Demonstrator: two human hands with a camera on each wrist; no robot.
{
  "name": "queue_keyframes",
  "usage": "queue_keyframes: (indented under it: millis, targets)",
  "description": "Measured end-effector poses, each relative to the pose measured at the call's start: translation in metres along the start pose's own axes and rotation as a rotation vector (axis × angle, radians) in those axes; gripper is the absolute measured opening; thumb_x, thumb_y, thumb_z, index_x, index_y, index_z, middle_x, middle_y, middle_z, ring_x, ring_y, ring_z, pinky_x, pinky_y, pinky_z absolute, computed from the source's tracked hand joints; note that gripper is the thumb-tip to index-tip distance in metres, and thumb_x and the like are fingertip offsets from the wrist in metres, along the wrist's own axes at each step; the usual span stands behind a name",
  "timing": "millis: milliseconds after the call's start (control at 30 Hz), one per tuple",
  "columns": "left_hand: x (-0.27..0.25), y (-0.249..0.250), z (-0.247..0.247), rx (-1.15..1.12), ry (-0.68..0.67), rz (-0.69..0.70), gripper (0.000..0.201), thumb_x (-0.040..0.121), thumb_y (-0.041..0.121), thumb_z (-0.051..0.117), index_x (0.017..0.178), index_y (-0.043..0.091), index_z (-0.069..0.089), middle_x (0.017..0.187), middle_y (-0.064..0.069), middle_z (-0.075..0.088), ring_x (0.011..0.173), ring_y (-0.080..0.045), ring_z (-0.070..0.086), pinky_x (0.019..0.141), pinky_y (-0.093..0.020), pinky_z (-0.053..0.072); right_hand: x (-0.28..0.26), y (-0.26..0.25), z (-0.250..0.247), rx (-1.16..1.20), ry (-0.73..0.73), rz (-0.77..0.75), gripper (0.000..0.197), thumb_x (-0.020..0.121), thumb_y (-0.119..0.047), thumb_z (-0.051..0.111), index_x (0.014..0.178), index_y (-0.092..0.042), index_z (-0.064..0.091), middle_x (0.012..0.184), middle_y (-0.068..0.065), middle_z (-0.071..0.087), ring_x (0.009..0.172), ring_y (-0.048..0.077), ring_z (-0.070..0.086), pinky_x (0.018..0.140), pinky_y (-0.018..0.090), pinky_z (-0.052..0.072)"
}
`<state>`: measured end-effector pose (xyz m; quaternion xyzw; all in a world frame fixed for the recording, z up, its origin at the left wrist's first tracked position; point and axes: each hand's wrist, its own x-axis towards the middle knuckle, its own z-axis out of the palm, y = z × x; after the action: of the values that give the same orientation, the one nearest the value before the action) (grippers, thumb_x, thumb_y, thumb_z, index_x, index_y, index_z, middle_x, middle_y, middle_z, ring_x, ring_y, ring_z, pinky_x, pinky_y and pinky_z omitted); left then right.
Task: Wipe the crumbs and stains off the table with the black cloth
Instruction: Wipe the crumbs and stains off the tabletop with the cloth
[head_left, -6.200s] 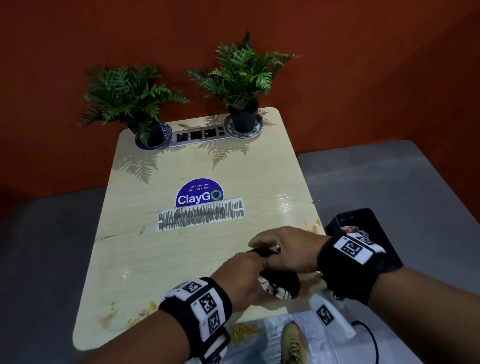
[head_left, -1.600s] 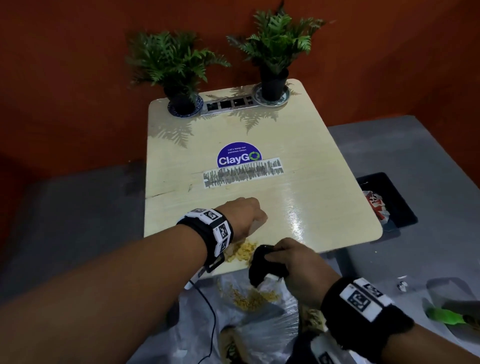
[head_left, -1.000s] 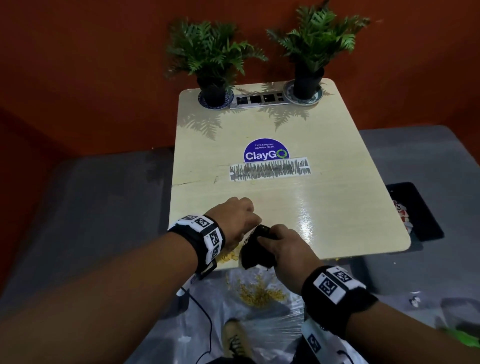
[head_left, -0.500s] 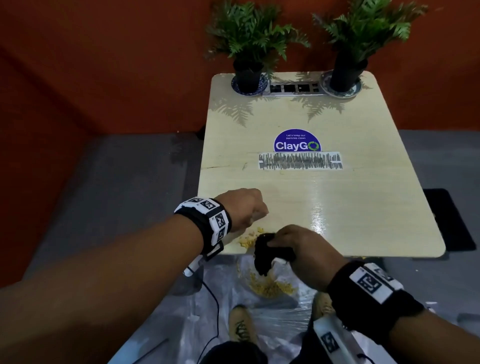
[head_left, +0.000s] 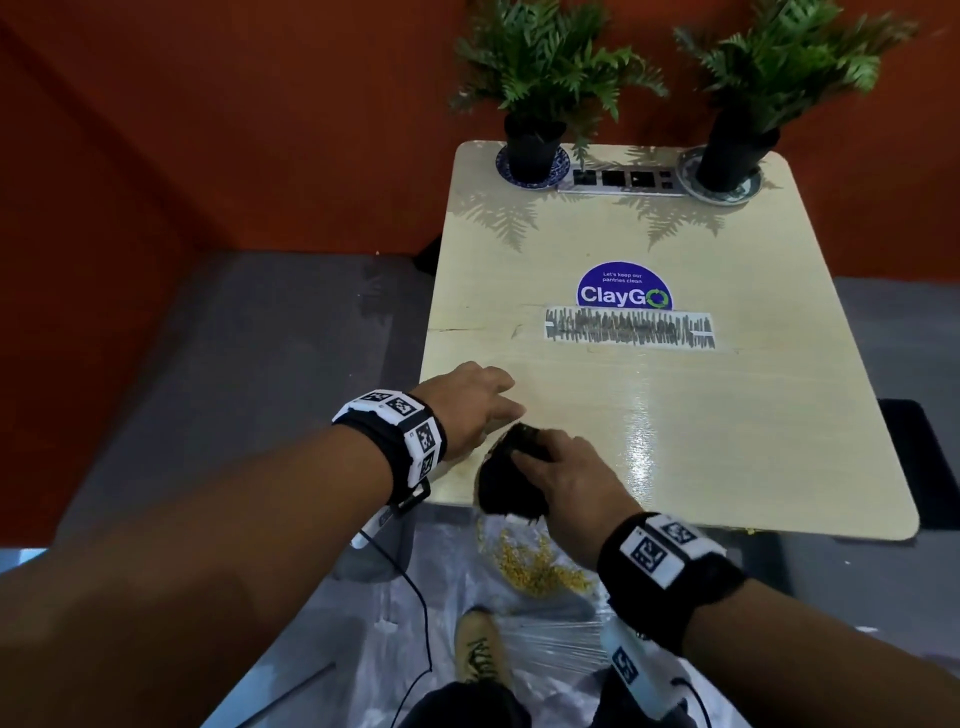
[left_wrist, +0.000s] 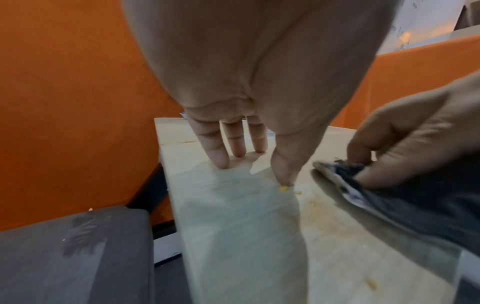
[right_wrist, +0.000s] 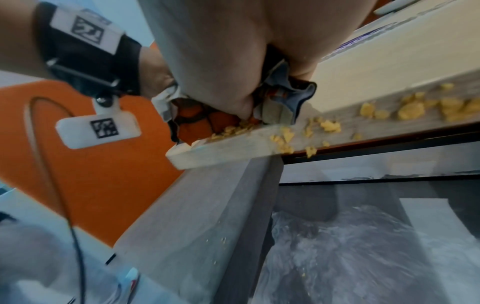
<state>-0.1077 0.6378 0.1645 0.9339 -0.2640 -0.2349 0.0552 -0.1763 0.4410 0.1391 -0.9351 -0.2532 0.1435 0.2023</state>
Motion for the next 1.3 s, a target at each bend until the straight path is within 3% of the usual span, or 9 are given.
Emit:
queue_keyframes:
  millis: [133,300,467,600,700,800,933,1100,1300]
  targets:
    - [-0.005,-0.015,0.011,-0.111,0.007,-0.076,0.059,0.089,0.005,0.053,0.142,0.030,0.044,0.156,0.002,0.029,0.141,-0.023,0.027,0.109,-0.035,0.037,-0.016,-0.011,0.012,-0.044,-0.061,-0.097,0.049,0.077,-0.005,0.064,0.125,-0.011,0.060,0.121,0.022,0.058,0.087,0.040,0.057,0.066,0.047,0.057]
    - [-0.009,-0.021,0.013,-0.173,0.014,-0.080,0.055,0.090,0.004,0.052,0.137,0.033,0.049,0.155,0.005,0.029,0.141,-0.020,0.025,0.111,-0.036,0.035,-0.023,-0.015,0.020,-0.085,-0.125,-0.161,0.055,0.067,-0.004,0.073,0.121,-0.015,0.064,0.116,0.017,0.059,0.080,0.035,0.058,0.060,0.042,0.057]
    - [-0.006,-0.023,0.012,-0.262,0.015,-0.126,0.060,0.084,0.003,0.057,0.135,0.032,0.051,0.152,0.006,0.034,0.138,-0.020,0.032,0.106,-0.037,0.041,-0.013,-0.019,-0.004,0.043,-0.213,-0.193,0.046,0.070,0.000,0.062,0.111,-0.020,0.072,0.117,0.011,0.065,0.099,0.035,0.062,0.078,0.043,0.057]
    - [-0.001,-0.029,-0.010,-0.050,-0.036,-0.107,0.062,0.085,0.024,0.069,0.140,0.034,0.045,0.157,0.002,0.024,0.139,-0.024,0.026,0.110,-0.038,0.033,0.022,-0.013,-0.033,0.099,-0.066,-0.142,0.051,0.067,0.004,0.057,0.105,-0.026,0.074,0.111,0.003,0.070,0.099,0.028,0.065,0.082,0.040,0.055]
    - [0.006,-0.038,-0.022,0.012,-0.066,-0.117,0.066,0.083,0.025,0.071,0.142,0.034,0.043,0.157,-0.001,0.024,0.139,-0.029,0.026,0.112,-0.039,0.030,0.055,-0.009,-0.035,0.083,0.054,-0.092,0.047,0.069,0.005,0.058,0.104,-0.021,0.074,0.108,0.006,0.072,0.094,0.033,0.066,0.079,0.042,0.055]
    - [0.007,-0.044,-0.027,0.030,-0.053,-0.090,0.066,0.081,0.021,0.072,0.140,0.036,0.045,0.155,-0.006,0.030,0.135,-0.033,0.032,0.110,-0.040,0.032,0.068,-0.021,-0.025,0.029,0.018,-0.048,0.046,0.072,-0.002,0.059,0.114,-0.017,0.070,0.117,0.010,0.067,0.099,0.038,0.062,0.086,0.041,0.053]
    - [0.004,-0.051,-0.024,0.047,-0.044,-0.051,0.061,0.086,0.021,0.064,0.143,0.032,0.043,0.156,-0.010,0.028,0.137,-0.034,0.031,0.113,-0.042,0.030,0.052,-0.043,0.002,-0.093,-0.103,-0.078,0.060,0.069,-0.013,0.065,0.128,-0.018,0.061,0.141,0.019,0.050,0.128,0.043,0.045,0.110,0.051,0.035]
    - [0.001,-0.057,-0.023,0.091,-0.097,-0.012,0.065,0.091,0.027,0.061,0.148,0.033,0.031,0.160,-0.008,0.016,0.140,-0.032,0.023,0.116,-0.044,0.023,0.021,-0.050,0.023,-0.081,-0.256,-0.180,0.062,0.070,-0.010,0.063,0.130,-0.024,0.059,0.150,0.012,0.041,0.139,0.043,0.033,0.109,0.061,0.028]
    - [0.004,-0.058,-0.019,0.034,-0.100,-0.058,0.069,0.089,0.024,0.063,0.148,0.034,0.030,0.160,-0.001,0.017,0.142,-0.027,0.021,0.115,-0.043,0.026,-0.009,-0.042,0.019,-0.185,-0.334,-0.299,0.038,0.058,-0.020,0.071,0.095,-0.026,0.075,0.137,0.002,0.058,0.127,0.030,0.053,0.097,0.051,0.049]
